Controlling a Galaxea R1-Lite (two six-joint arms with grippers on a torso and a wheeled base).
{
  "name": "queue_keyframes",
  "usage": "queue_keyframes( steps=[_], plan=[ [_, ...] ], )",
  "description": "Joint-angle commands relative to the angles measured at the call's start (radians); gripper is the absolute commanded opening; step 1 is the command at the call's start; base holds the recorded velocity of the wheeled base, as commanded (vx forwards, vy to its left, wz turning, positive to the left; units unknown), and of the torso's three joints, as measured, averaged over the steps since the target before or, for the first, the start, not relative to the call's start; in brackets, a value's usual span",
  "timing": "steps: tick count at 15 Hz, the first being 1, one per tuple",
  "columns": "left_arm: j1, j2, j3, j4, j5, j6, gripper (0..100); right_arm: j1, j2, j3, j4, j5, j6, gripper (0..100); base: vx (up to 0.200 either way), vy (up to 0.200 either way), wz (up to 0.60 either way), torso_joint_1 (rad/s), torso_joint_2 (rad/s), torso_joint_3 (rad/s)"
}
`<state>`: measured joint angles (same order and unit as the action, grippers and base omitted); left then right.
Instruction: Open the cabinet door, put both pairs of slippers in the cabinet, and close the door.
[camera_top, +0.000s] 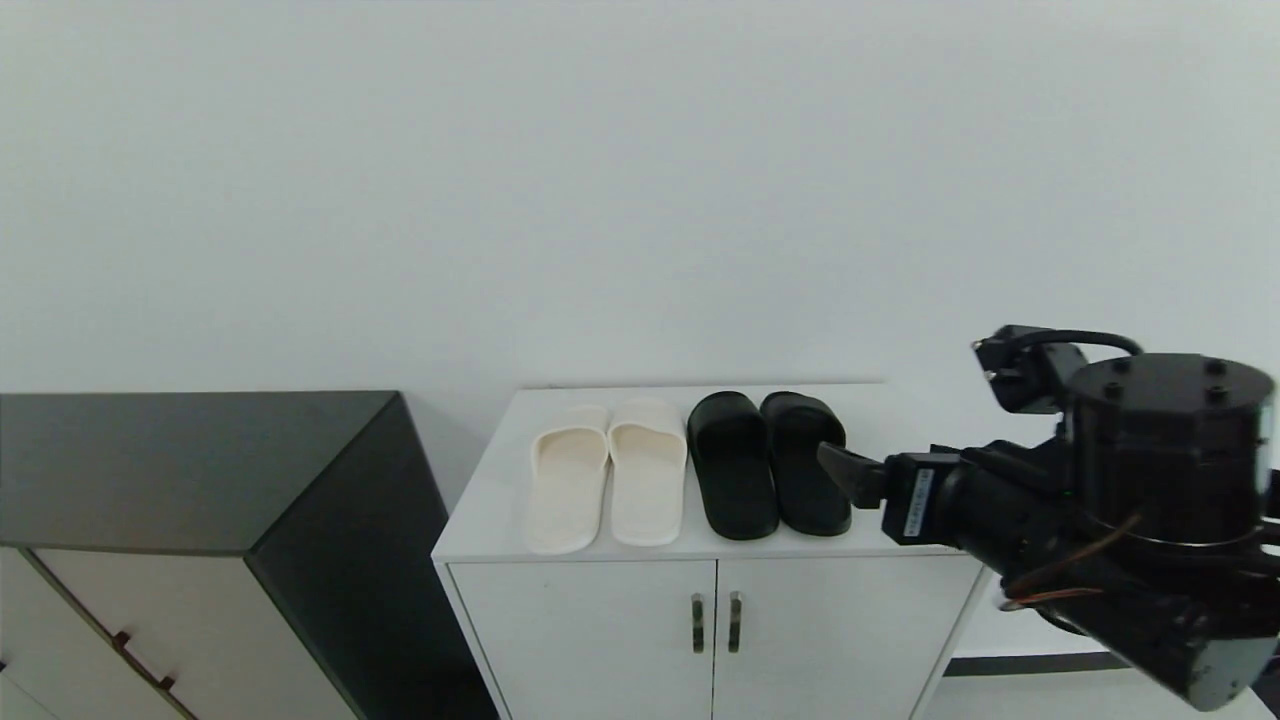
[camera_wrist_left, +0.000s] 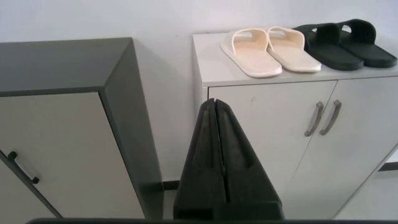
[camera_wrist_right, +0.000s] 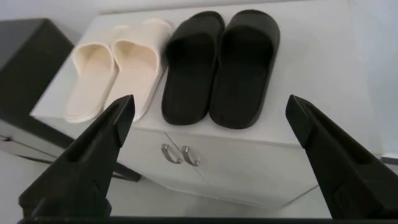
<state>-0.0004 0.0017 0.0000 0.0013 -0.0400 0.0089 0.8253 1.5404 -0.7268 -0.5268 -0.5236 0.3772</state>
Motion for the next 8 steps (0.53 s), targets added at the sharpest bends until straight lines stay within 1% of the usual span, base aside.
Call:
queue_keyframes(
  steps=[1,2,3,5,8],
  plan=[
    [0.000,0.001,0.000,0.000,0.000,0.000,0,-0.008,0.199,-0.106,-0.009,-0.065,0.002,100,0.000,0.000,0.00,0.000,0.00,0.000],
    [0.000,0.001,0.000,0.000,0.000,0.000,0,-0.015,0.245,-0.141,-0.010,-0.079,0.002,100,0.000,0.000,0.00,0.000,0.00,0.000],
    [0.000,0.001,0.000,0.000,0.000,0.000,0,-0.020,0.260,-0.155,-0.010,-0.079,0.002,100,0.000,0.000,0.00,0.000,0.00,0.000],
    [0.000,0.001,0.000,0.000,0.000,-0.001,0,-0.055,0.372,-0.244,-0.010,-0.082,-0.003,100,0.000,0.000,0.00,0.000,0.00,0.000],
    [0.000,0.001,0.000,0.000,0.000,-0.001,0,-0.077,0.466,-0.326,-0.012,-0.082,-0.014,100,0.000,0.000,0.00,0.000,0.00,0.000]
  ],
)
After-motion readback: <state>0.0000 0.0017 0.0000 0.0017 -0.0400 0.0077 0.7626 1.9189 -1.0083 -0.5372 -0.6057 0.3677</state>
